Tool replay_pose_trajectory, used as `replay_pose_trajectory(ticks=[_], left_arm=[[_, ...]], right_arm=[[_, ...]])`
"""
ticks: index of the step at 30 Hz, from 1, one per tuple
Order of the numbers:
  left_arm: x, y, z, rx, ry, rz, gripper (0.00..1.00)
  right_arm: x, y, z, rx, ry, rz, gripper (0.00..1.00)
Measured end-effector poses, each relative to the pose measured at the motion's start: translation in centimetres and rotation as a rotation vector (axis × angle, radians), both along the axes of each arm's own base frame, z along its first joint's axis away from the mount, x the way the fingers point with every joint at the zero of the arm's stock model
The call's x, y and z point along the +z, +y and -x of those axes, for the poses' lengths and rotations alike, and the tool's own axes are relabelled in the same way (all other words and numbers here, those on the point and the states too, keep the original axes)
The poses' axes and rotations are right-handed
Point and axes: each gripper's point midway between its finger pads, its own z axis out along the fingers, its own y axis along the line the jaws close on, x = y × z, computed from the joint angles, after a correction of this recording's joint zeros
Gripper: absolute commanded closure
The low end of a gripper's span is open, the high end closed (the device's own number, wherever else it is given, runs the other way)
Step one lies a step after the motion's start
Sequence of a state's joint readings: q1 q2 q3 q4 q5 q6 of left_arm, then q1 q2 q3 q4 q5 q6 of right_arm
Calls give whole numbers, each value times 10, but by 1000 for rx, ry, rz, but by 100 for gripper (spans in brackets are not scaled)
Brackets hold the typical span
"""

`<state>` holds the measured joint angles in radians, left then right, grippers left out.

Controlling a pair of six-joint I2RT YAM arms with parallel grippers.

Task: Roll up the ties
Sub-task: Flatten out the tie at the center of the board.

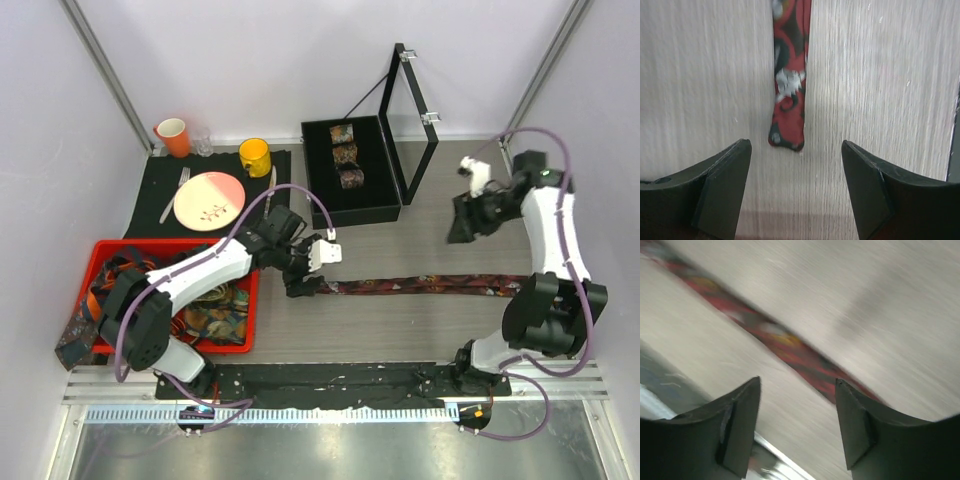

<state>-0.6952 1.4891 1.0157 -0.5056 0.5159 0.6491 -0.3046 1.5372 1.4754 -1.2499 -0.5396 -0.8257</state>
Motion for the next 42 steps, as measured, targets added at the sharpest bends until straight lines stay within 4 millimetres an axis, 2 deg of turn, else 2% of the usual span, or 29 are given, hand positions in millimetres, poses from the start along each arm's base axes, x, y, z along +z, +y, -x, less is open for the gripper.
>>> replay_pose_trajectory(ticks=[2,3,6,8,9,12,14,20,27,35,42], left_arm=[[-11,11,-1,2,19,-15,24],[-17,15,-1,-5,28,-25,25],[-30,24,-4,-42,33,-53,26],[-41,26,-3,-77,50,-76,27],[-45,26,-2,-86,61,-85,27],[-56,26,-2,-117,84,-112,29],[-60,25,-4,-130,88,-122,30],[-62,21,-14,-156,66,-131,38],[-69,22,-15,-171,61,-155,47],[-69,21,-12,-178,61,-162,57],[-65,13,-3,-159,96,-149,64]], right_arm=[[-7,49,10,-29,50,-163,48],[-14,75,18,-59,96,-246,56],[-41,134,40,-148,210,-409,66],[-62,167,54,-213,282,-482,74],[-67,178,59,-230,311,-505,80],[-84,212,68,-287,384,-571,87],[-93,222,68,-338,407,-614,89],[-111,231,60,-437,410,-668,92],[-132,255,52,-425,459,-669,94],[-142,286,56,-368,505,-672,94],[-164,288,57,-385,564,-652,94]])
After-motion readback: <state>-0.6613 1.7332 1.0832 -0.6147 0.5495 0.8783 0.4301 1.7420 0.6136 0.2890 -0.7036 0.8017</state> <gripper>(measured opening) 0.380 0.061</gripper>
